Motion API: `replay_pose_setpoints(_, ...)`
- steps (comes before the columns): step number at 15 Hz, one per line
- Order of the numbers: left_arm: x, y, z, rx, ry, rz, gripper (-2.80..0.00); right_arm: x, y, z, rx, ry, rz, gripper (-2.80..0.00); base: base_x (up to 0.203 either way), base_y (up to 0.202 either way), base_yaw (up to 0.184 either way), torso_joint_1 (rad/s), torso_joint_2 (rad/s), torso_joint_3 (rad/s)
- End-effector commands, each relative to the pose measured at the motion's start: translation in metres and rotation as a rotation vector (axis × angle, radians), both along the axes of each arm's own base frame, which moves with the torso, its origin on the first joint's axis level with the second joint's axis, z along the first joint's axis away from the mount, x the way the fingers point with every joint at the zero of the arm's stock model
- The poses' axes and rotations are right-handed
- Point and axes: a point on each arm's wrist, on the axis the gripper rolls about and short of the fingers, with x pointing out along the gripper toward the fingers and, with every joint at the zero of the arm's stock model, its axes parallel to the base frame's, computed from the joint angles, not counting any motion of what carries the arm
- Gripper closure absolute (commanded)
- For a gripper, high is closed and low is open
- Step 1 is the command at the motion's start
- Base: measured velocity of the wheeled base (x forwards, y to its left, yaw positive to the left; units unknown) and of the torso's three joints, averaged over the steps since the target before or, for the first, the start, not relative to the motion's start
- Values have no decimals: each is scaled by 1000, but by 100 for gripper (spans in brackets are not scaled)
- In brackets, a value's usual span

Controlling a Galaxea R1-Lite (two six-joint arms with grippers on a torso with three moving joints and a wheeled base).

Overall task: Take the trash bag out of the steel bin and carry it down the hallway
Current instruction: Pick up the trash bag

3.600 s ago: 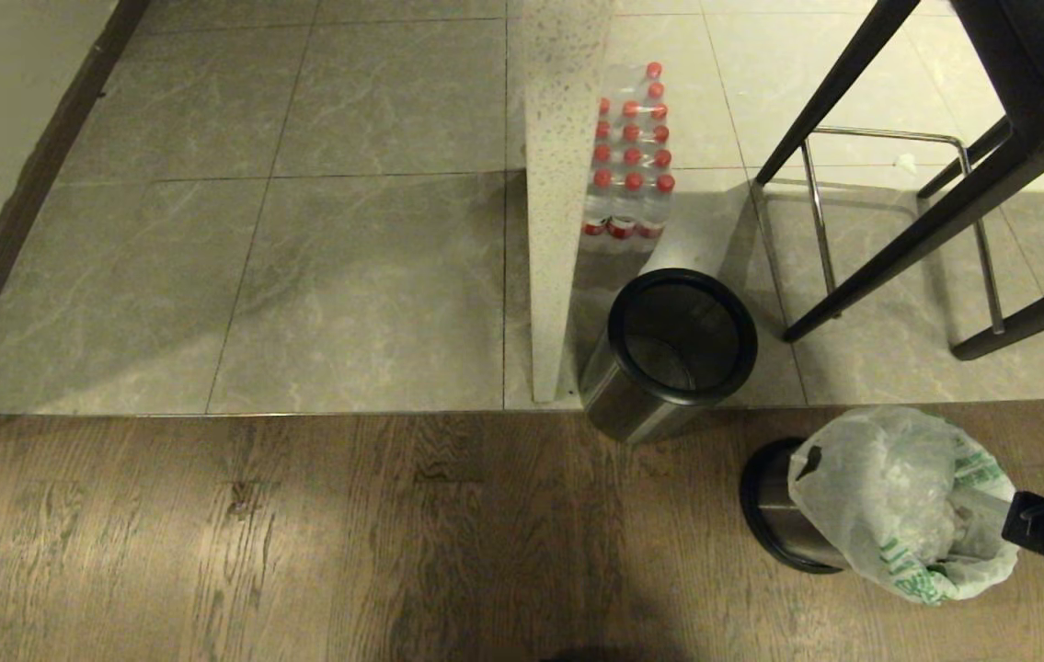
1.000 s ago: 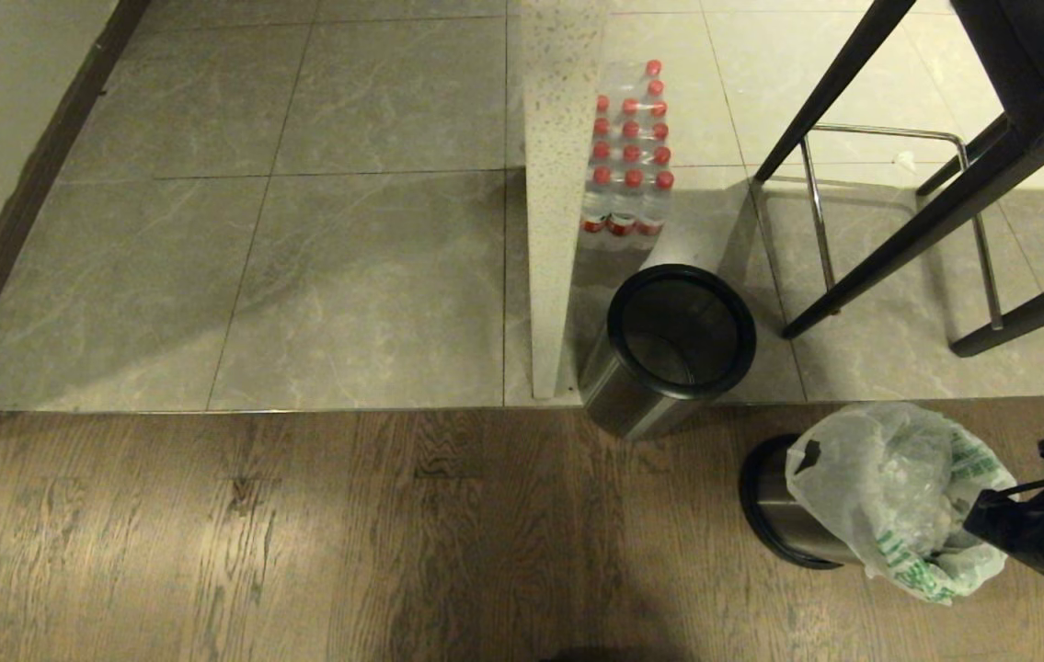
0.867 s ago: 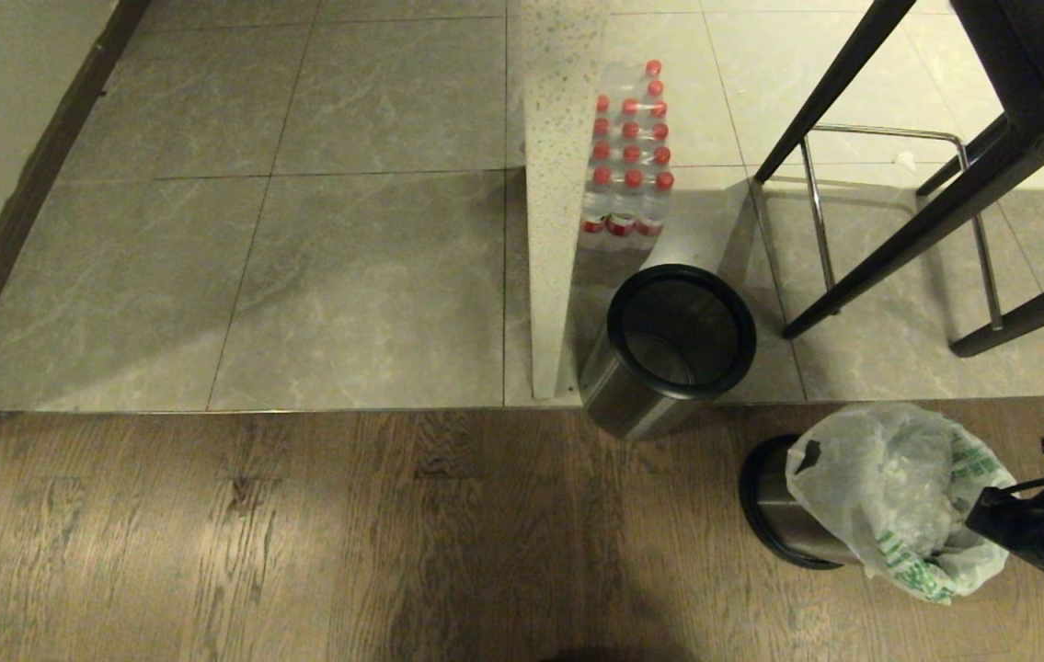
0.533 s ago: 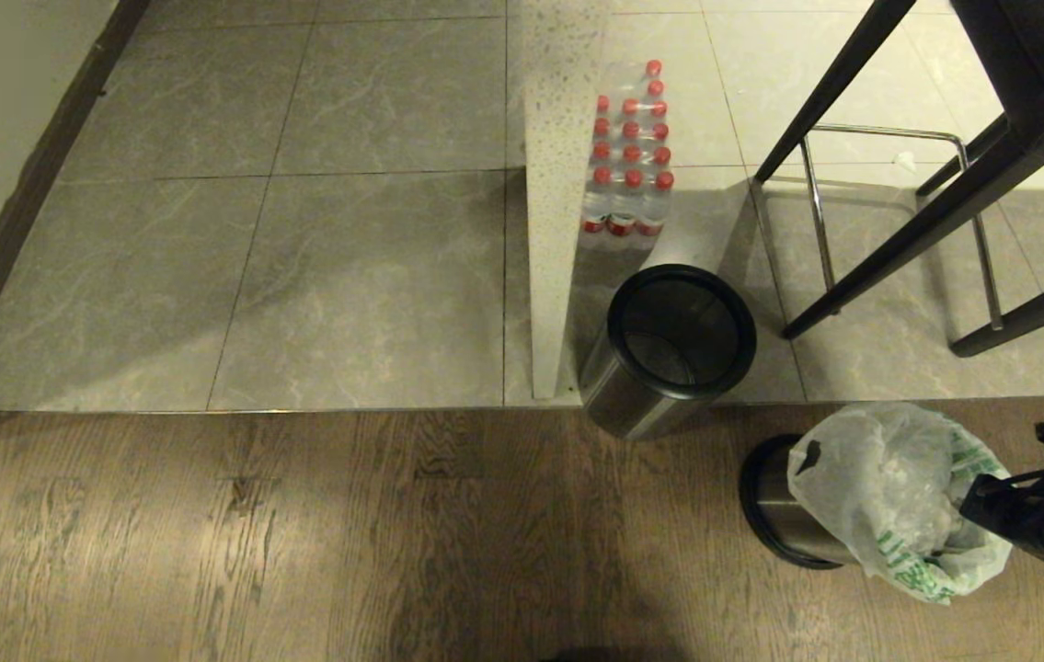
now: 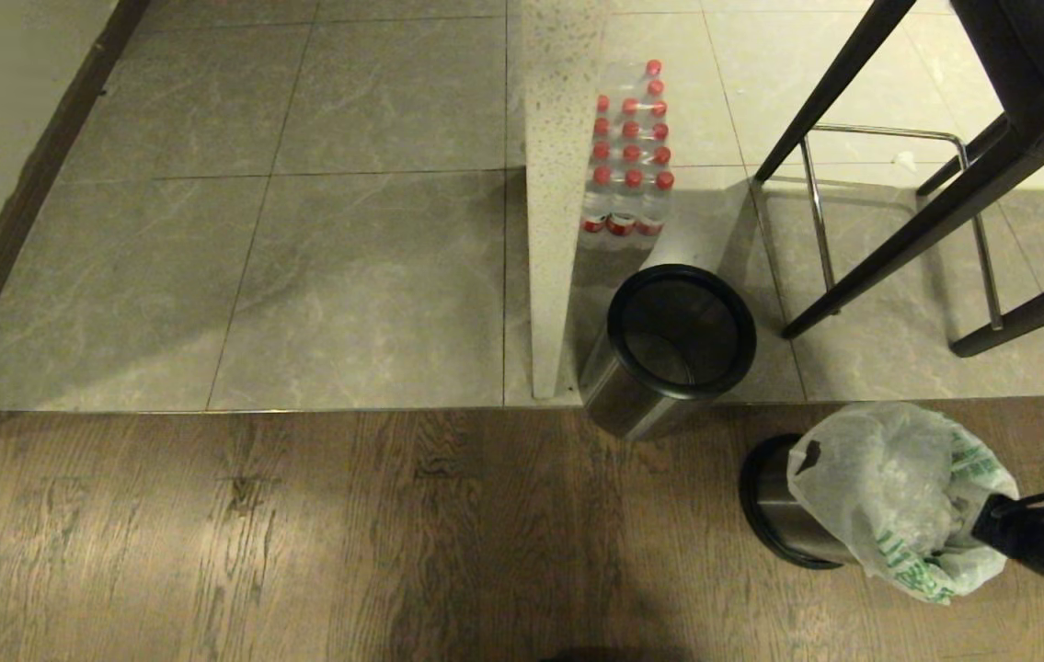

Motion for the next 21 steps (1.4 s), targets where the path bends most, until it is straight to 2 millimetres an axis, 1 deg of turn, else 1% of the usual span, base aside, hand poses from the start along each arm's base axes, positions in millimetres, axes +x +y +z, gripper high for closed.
replay_pose_setpoints(1,0,0,0,-1,2,0,0,-12,4,1,11,29,-10,0,0,0,0,0,0,0)
replay_pose_setpoints(2,0,0,0,-1,1,0,0,-16,4,-2,24,67,-19,0,0,0,0,0,0,0)
replay_pose_setpoints(4,0,0,0,-1,1,0,0,-17,2,-8,31,101,-35,0,0,0,0,0,0,0)
replay_pose_setpoints(6,0,0,0,-1,1,0,0,-20,-4,-12,41,117,-65,0,0,0,0,0,0,0)
replay_pose_setpoints(7,0,0,0,-1,2,0,0,-20,-6,-16,47,126,-72,-280,0,0,0,0,0,0)
replay_pose_setpoints(10,0,0,0,-1,1,1,0,-14,-11,-23,55,137,-85,-280,0,0,0,0,0,0)
replay_pose_setpoints(14,0,0,0,-1,1,1,0,1,-19,-26,40,88,-81,-280,0,0,0,0,0,0)
replay_pose_setpoints(18,0,0,0,-1,1,0,0,6,-19,-24,85,43,-31,-280,0,0,0,0,0,0)
replay_pose_setpoints(21,0,0,0,-1,1,0,0,12,-22,-31,88,40,-29,-280,0,0,0,0,0,0)
